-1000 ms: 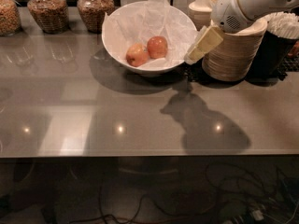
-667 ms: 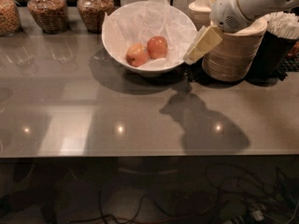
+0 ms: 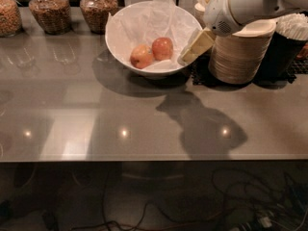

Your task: Pick apple from white bowl

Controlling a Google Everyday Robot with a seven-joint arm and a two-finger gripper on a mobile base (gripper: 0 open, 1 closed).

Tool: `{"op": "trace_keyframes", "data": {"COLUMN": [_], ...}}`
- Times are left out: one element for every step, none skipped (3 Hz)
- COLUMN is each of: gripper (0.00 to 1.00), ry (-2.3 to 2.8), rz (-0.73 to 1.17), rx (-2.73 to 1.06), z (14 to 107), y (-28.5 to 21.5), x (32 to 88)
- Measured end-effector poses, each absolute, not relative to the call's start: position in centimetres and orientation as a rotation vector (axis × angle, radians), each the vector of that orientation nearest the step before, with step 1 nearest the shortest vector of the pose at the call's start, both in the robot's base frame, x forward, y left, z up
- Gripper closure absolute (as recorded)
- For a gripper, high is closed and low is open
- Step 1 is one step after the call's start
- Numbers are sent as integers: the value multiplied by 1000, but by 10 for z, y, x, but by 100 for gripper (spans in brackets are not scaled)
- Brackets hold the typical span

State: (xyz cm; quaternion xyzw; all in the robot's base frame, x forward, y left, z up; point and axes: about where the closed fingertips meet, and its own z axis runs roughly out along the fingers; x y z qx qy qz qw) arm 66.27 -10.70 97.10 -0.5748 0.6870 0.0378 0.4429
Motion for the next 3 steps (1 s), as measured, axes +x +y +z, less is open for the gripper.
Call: {"op": "trace_keyframes", "data": {"gripper": [0, 0, 0], "ry": [1614, 1540, 1489], "rz": [92, 77, 45], "rx": [-1443, -1469, -1506], "z": [973, 975, 970], "y": [-83, -60, -44], "x": [683, 700, 712]}}
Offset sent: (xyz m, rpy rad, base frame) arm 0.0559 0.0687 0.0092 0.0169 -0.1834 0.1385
